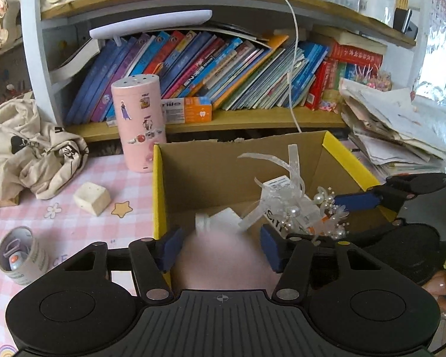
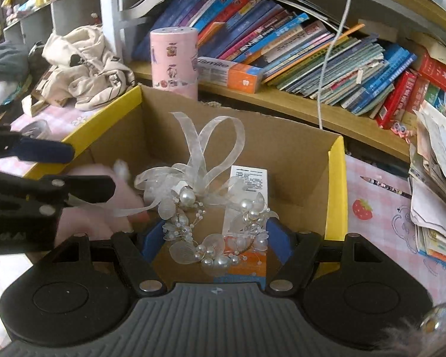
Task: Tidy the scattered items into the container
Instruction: 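Open the left gripper to drop the pig in while the right gripper releases the headband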
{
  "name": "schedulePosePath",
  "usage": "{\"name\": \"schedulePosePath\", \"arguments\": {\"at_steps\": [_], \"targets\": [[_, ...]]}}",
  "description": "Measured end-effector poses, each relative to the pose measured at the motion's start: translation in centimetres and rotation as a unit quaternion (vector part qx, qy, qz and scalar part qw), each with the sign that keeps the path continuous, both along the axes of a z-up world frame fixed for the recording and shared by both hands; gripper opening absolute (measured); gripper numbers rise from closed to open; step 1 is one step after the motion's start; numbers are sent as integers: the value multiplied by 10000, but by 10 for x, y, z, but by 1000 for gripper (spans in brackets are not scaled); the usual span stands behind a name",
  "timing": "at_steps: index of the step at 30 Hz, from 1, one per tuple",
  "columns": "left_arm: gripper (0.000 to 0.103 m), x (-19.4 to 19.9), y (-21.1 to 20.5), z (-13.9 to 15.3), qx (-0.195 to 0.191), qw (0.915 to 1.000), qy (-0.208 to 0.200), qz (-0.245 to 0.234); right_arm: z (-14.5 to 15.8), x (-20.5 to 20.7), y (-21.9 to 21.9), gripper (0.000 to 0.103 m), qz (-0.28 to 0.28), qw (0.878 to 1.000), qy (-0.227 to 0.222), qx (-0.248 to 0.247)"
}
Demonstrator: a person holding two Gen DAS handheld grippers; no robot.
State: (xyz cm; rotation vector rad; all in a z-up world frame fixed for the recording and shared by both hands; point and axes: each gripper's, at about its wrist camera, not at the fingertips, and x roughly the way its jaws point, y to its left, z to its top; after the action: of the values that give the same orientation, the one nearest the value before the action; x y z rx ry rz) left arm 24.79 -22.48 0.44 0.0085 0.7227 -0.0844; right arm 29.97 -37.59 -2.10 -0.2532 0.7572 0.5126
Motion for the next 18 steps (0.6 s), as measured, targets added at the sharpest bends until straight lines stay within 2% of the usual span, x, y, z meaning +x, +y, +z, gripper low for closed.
{"name": "schedulePosePath", "arguments": {"at_steps": [8, 16, 18], "targets": [[58, 0, -1, 0, -1, 10000, 41, 6, 1, -1, 1, 73, 45, 10000, -4, -51], [74, -12, 3, 9, -112, 9999, -98, 79, 3, -1, -1, 81, -17, 10000, -3, 83], [77, -19, 2, 12, -38, 9998, -187, 110, 4, -1, -2, 83, -70, 9999, 12, 105]]}}
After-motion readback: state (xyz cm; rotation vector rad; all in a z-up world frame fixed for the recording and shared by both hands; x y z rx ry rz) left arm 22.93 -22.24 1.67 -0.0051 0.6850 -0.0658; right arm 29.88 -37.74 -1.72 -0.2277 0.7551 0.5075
